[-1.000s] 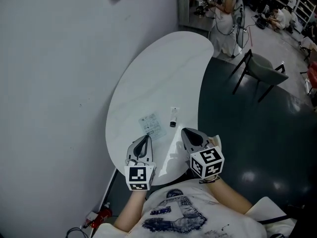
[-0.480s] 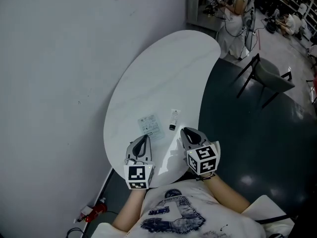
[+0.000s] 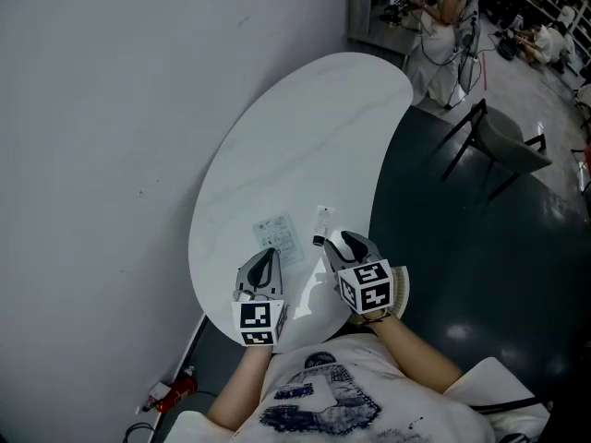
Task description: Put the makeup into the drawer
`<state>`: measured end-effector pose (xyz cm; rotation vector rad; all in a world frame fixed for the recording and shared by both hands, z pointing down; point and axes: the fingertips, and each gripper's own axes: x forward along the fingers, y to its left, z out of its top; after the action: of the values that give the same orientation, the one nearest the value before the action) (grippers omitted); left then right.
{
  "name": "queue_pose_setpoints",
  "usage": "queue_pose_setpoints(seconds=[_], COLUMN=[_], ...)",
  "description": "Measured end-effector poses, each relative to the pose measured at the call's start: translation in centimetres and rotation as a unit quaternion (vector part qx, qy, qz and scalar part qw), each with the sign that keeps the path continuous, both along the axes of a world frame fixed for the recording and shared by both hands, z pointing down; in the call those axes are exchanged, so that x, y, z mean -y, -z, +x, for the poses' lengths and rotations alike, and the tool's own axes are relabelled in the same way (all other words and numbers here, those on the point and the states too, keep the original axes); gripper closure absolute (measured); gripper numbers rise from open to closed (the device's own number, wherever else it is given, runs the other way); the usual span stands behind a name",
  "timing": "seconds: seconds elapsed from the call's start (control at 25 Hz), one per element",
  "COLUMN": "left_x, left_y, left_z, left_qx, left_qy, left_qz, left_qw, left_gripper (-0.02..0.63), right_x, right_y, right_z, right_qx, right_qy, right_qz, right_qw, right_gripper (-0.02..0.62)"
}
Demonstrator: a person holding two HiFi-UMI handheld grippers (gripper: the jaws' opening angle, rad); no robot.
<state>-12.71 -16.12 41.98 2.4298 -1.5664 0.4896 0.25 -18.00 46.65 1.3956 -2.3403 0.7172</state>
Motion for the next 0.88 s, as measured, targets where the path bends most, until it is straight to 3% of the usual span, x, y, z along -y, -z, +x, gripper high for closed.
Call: queue_pose_setpoints(seconds=[0.24,0.56,0.88], left_x=[1.1,2.4,3.4], left_y=[-1.1,-2.4,-3.2], left_z=[0.2,-0.1,-0.1], left_qx=[0.001,0.004,0.006], left_qy=[0.004,0.012,0.012], left_qz=[-0.010,-0.027,-0.039], left_qw=[0.9999,0.9996,0.9992], left_gripper=[0.558,0.558,0.558], right_x=[1.3,3.0,4.9], right_y=[-1.8,-4.5,-8.6], right_z=[-0.2,-1.1,-0.6], right_qx=[0.000,-0.002,-0.014], right_qy=[-0.006,-0.008,-0.047], right_qz=[-0.016,-0.042,-0.087], right_qw=[1.000,0.999,0.995], right_gripper=[0.344,0.277,0.272])
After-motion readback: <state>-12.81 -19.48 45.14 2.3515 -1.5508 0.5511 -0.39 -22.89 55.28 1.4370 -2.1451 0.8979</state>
